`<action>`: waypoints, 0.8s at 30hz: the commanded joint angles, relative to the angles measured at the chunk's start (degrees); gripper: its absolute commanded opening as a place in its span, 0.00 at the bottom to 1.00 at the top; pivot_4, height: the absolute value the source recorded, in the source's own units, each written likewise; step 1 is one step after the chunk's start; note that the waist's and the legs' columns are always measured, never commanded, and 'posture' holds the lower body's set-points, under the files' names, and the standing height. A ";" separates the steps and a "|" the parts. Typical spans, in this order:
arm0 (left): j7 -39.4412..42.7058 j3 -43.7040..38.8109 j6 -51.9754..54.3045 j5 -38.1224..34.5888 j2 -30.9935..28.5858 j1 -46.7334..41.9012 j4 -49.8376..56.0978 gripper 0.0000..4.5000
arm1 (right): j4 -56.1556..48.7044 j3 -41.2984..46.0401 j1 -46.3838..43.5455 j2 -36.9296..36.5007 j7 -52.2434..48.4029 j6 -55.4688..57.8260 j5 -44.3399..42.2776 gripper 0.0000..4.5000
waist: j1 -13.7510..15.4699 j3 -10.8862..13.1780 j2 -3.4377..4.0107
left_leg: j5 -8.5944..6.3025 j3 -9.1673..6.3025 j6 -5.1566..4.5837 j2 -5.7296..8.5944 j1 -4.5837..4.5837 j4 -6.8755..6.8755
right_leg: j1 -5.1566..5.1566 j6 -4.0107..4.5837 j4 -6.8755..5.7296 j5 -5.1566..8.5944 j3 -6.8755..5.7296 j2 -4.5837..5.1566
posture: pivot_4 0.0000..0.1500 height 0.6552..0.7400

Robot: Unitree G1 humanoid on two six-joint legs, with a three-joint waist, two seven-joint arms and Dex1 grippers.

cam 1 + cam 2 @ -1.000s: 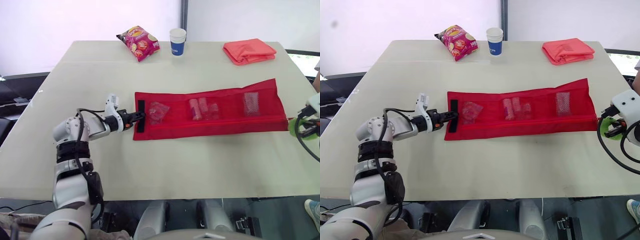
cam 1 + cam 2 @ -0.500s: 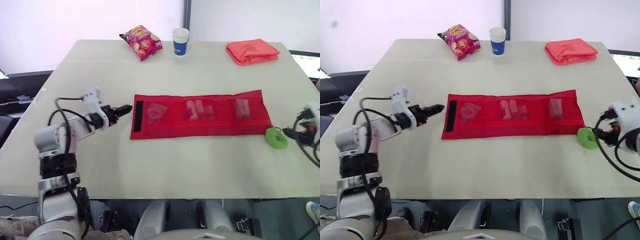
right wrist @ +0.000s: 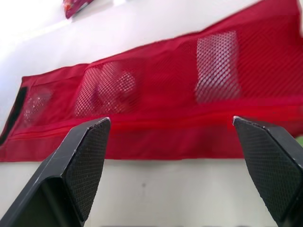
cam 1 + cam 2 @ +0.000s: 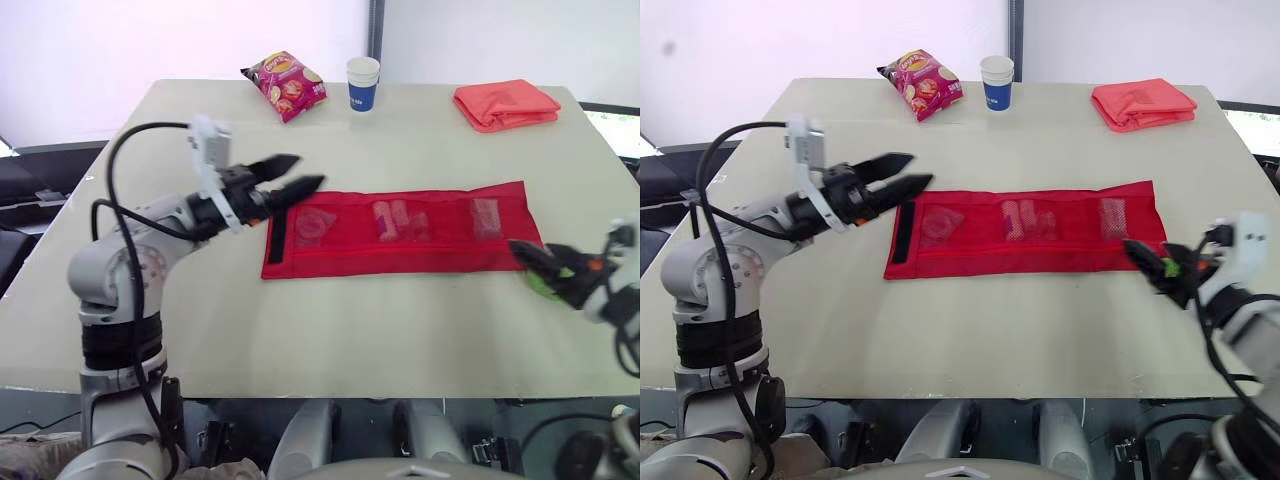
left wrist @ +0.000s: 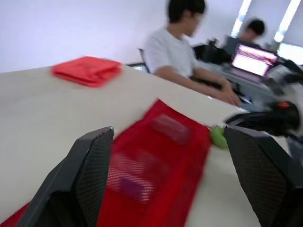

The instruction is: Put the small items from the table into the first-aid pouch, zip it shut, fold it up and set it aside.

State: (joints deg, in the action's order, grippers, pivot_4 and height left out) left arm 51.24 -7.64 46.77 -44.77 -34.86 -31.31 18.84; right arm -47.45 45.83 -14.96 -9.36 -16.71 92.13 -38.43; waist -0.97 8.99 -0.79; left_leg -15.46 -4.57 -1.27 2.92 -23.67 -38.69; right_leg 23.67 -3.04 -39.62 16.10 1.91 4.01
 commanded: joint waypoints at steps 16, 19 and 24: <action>1.77 6.72 -7.47 2.47 3.87 1.89 2.18 0.88 | 12.27 20.73 -20.87 28.93 26.75 -4.34 7.34 0.98 | -0.58 -0.03 0.28 | 0.06 0.00 0.08 0.01 0.18 0.08 | -0.09 0.01 -0.13 0.01 0.03 -0.30 | 1.00 1.00; 1.51 6.77 -7.49 2.47 4.00 2.00 2.40 0.88 | 14.02 21.07 -21.47 29.65 27.52 -4.60 4.30 0.98 | -0.74 -0.04 0.27 | 0.06 0.01 0.07 0.01 0.20 0.08 | -0.12 0.01 -0.12 0.01 0.03 -0.31 | 1.00 1.00; 1.57 7.13 -7.90 2.99 3.93 2.34 2.51 0.88 | 16.60 21.36 -22.08 29.98 31.08 -5.83 -0.62 0.98 | -1.30 -0.05 0.26 | 0.06 0.02 0.07 -0.02 0.22 0.10 | -0.12 0.01 -0.14 0.01 0.05 -0.34 | 1.00 1.00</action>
State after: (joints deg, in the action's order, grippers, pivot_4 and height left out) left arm 52.69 -0.40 40.45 -41.84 -30.85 -29.05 19.64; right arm -32.54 65.62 -30.13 8.97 11.77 87.13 -38.24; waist -2.27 8.93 -0.53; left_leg -15.39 -4.55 -1.20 2.90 -23.44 -38.59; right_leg 23.55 -3.03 -39.76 16.11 1.97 3.67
